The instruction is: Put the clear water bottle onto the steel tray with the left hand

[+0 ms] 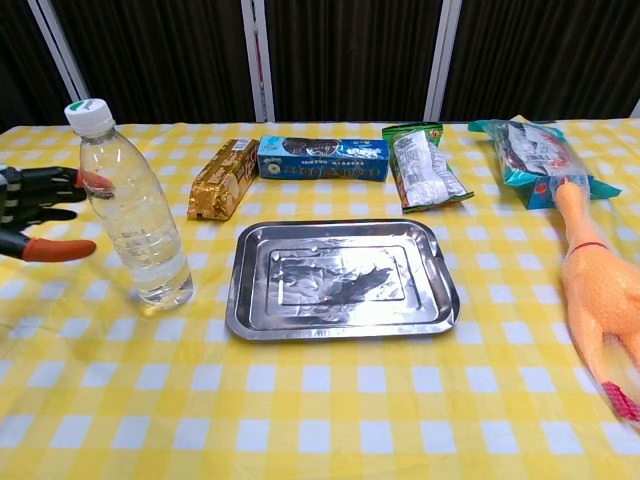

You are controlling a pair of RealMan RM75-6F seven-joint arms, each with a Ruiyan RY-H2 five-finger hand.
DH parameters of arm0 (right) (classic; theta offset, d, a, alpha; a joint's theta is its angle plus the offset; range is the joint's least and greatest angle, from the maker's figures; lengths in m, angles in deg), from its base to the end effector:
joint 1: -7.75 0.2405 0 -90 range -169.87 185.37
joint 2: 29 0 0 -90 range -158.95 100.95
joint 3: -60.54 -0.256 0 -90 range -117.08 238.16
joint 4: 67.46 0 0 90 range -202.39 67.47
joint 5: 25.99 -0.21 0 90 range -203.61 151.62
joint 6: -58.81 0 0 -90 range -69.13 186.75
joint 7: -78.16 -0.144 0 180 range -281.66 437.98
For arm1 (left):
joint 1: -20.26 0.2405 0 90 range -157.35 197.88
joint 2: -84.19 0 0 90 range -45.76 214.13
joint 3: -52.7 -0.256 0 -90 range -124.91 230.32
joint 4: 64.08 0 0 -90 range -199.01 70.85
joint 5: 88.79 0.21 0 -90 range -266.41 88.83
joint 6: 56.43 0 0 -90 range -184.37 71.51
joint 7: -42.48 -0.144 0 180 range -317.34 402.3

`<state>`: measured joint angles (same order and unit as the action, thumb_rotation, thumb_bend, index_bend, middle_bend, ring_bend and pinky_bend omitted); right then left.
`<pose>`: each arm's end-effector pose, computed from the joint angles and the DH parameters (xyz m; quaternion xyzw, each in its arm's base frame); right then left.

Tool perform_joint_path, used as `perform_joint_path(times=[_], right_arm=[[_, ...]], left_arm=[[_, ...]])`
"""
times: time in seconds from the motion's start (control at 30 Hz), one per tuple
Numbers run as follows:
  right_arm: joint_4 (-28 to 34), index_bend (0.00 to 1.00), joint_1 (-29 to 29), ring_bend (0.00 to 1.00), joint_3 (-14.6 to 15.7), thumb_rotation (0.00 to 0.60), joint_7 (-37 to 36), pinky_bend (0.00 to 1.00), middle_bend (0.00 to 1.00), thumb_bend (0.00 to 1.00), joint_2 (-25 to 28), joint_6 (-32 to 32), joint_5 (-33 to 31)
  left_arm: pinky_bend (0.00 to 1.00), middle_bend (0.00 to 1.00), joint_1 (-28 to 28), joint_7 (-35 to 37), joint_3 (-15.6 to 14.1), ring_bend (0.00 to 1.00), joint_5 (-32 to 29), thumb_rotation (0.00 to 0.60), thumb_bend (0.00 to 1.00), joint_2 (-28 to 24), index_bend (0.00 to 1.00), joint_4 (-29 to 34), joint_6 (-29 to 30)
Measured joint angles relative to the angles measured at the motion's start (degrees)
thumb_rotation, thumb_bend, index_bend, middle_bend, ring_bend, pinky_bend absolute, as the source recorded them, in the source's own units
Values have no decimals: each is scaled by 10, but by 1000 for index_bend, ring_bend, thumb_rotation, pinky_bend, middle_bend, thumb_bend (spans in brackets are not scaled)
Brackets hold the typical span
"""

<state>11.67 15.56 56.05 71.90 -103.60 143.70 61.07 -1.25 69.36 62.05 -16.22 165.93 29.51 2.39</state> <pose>-0.3239 -0.2057 0.1234 0.5870 -0.3826 0.4314 0.5682 -0.2288 0.2648 0.0193 -0.4678 -0.6780 -0.4892 0.2867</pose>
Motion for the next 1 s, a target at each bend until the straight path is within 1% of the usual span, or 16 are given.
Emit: perform_joint_path(times=[0.2,0.3,0.47,0.63,0.73,0.83,1.0], right_arm=[[4,111,-1,4,-1,600,-6,0,0,50,5,1,-1],[6,111,-2,4,-1,600,-10,0,0,50,7,1,-1],[7,111,-2,4,0,600,-11,0,0,49,8,1,0],[8,111,-1,4,1,600,-11,0,0,49,8,-3,1],[10,111,-1,4,1,600,-11,0,0,49,9,-3,1],[9,111,-1,4,2,600,-9,0,0,50,7,-3,2],[11,111,-1,4,3,600,-7,0,0,50,7,-4,3]], left_arm=[[0,133,-20,-30,4,0,-23,600,255,41,215,-18,-16],[0,188,-26,-46,7,0,-30,600,295,62,250,-29,-16],[0,378,-28,-62,16,0,-35,600,440,91,424,-43,9],[0,480,-22,-68,26,7,-37,600,473,122,524,-59,48],[0,503,-18,-69,33,10,-42,600,477,129,550,-63,57],[0,501,-16,-67,37,11,-47,600,479,127,554,-58,60],[1,497,-9,-55,42,11,-46,600,478,101,553,-20,61]])
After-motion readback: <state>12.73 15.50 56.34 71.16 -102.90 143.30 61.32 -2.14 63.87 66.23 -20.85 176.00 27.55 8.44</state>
